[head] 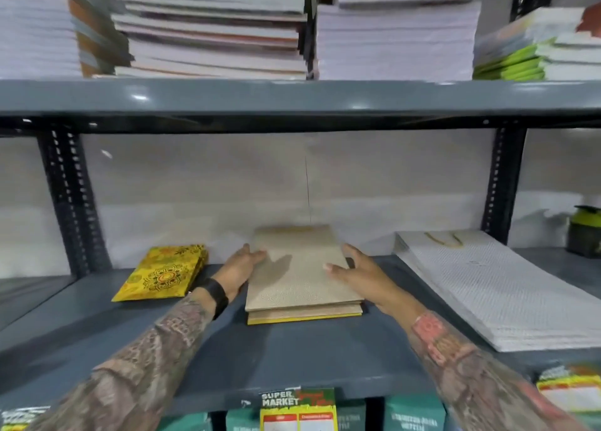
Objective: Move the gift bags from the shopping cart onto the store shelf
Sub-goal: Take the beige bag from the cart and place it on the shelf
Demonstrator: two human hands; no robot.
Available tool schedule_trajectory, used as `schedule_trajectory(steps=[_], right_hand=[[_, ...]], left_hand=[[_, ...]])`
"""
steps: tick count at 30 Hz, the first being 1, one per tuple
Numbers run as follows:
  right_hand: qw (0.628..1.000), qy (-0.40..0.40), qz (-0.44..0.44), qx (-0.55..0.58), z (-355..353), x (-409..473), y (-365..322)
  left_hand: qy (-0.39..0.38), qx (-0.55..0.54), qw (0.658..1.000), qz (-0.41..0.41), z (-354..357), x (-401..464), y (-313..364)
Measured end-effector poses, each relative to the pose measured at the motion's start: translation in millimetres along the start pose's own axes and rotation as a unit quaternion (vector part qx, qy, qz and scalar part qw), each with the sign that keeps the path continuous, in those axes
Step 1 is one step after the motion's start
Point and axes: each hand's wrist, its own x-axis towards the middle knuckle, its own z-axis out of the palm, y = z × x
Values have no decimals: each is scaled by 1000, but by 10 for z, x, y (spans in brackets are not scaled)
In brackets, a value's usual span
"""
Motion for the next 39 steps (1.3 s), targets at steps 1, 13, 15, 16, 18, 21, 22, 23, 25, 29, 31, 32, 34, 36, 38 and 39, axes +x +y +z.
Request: schedule_trajectory(steps=[1,13,15,16,18,21,22,23,25,29,31,32,34,36,38,39], right_hand=[[1000,-14,-5,0,-32,-65,72],[999,-6,-36,10,1,-292,299],[992,-9,9,126,-17,-255,240],[986,-17,34,162,-16,-227,205],[980,-33,63,185,22,-184,138],[986,-20,68,154,42,-168,76],[991,-2,61,122,40,-171,40],[996,25,44,75,34,-156,-6],[993,94,-22,-61,59,-108,-145],[942,127,-212,-226,560,21,-639],[925,72,-263,-263,1004,97,-841],[922,33,-274,-271,1289,143,-940],[915,-37,-268,-298,1826,254,-1068],[917,-76,-224,-321,2328,420,-1122],[934,-76,-162,-308,2662,608,-1116],[939,-72,-139,-306,2777,695,-1100]], left_hand=[[-18,29,999,10,-64,-62,-26],[-79,161,983,32,11,-521,-209],[-76,16,997,2,-9,-488,-140],[-82,-42,996,-17,15,-472,-89],[-88,-76,993,-38,47,-431,-48],[-84,-60,994,-45,11,-383,-44],[-81,-43,995,-43,-35,-387,-34],[-71,-12,997,-36,-119,-392,-34],[-22,79,997,-2,-366,-426,-6],[58,269,959,67,-1202,-515,33],[79,385,919,27,-1606,-533,-1],[79,426,901,-11,-1788,-548,-32],[52,503,859,-81,-1983,-521,-94],[54,570,812,-110,-2103,-454,-155],[70,573,809,-110,-2170,-356,-213],[80,552,822,-113,-2193,-318,-240]])
